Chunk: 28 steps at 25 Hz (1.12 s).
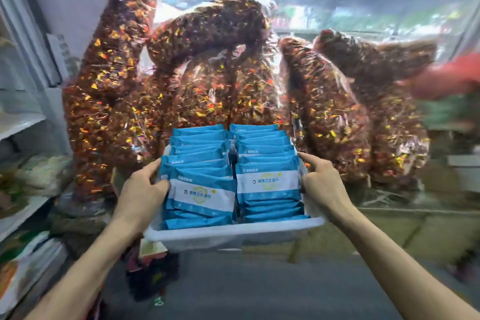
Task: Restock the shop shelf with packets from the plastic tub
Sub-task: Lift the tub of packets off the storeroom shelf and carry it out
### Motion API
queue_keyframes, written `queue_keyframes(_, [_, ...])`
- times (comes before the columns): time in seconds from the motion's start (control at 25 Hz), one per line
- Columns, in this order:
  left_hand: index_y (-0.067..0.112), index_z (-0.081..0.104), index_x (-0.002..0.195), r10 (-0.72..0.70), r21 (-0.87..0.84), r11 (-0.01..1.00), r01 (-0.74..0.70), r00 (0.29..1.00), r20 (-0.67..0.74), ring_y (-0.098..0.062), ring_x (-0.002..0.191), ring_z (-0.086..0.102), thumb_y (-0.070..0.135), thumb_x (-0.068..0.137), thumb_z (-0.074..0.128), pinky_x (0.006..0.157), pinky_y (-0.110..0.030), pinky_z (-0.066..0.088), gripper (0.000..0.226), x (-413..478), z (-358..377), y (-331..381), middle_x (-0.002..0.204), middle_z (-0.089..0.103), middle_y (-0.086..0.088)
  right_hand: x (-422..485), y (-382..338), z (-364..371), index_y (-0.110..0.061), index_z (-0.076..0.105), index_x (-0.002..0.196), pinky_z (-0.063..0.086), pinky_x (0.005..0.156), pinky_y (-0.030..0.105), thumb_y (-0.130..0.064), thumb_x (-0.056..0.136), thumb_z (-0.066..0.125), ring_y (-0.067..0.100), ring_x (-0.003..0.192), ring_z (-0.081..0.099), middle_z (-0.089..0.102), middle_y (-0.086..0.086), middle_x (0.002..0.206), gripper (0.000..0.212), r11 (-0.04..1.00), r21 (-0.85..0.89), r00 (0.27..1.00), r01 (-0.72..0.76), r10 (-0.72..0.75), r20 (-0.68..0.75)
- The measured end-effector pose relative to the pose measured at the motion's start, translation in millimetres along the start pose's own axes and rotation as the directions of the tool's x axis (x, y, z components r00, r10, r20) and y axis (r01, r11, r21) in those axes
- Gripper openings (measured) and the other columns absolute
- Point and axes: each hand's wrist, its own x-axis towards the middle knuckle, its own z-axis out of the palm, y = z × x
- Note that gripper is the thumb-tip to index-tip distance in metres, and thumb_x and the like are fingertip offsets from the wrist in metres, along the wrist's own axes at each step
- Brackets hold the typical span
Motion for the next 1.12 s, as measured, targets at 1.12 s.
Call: queue_keyframes(1.12, [0.021,0.062,0.138,0.679,-0.6,0.723,-0.342,0.194,0.708,-0.004,0.076,0.062,0.009,0.091,0.059,0.066,-0.031,0.05,0.049,-175,946,685,0.082,0.067,0.012,-89,507,-776,-0.033,0.06,0.139,0.059,0.094,0.046,-0.004,0.077,0.048,0.014,0.114,0.064,0.068,-0.017,0.126,0.069,0.732,0.23,0.16,-0.641,0.42,-0.893])
